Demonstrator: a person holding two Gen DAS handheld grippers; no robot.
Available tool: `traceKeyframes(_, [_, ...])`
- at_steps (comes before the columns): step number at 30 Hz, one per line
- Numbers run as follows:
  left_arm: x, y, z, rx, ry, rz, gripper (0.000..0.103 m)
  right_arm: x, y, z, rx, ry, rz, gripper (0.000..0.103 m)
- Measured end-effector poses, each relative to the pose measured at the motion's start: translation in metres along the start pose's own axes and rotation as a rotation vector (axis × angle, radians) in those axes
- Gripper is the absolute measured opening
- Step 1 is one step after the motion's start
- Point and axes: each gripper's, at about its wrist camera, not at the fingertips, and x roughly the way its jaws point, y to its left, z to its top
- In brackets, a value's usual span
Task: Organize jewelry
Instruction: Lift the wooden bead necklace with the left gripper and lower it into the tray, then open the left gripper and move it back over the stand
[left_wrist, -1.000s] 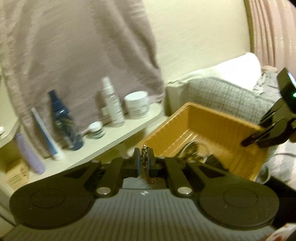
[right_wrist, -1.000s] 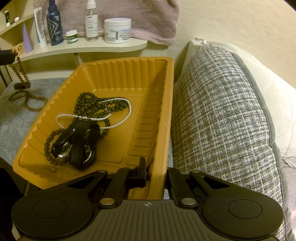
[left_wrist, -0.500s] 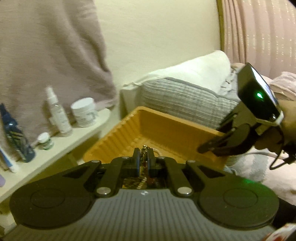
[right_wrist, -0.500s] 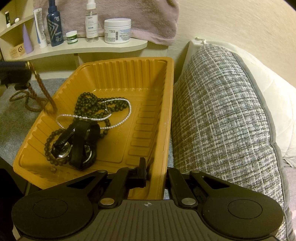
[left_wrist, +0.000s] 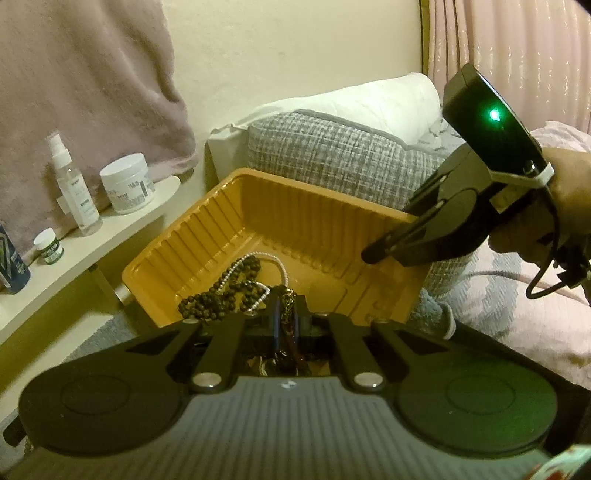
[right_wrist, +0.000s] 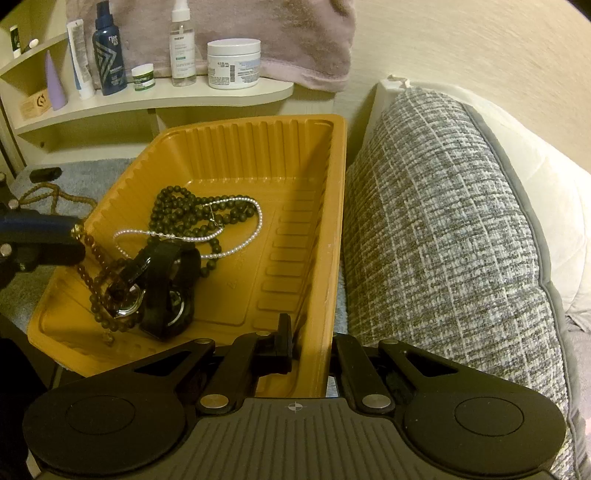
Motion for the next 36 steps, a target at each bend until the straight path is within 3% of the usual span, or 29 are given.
traceKeyframes(11, [-0.006, 0.010, -0.006, -0.025, -0.001, 0.030, 0.014, 0.000, 0.000, 0.000, 0.001, 0.000, 0.000, 0.004])
traceKeyframes(19, [-0.027, 0.045, -0.028, -0.101, 0.007, 0.189, 0.015, 0.000, 0.000, 0.000, 0.001, -0.001, 0.000, 0.004])
traceKeyframes(36, [-0.042, 0.122, -0.115, -0.314, 0.133, 0.511, 0.023, 0.000, -0.001, -0.001, 0.000, 0.003, -0.003, 0.004])
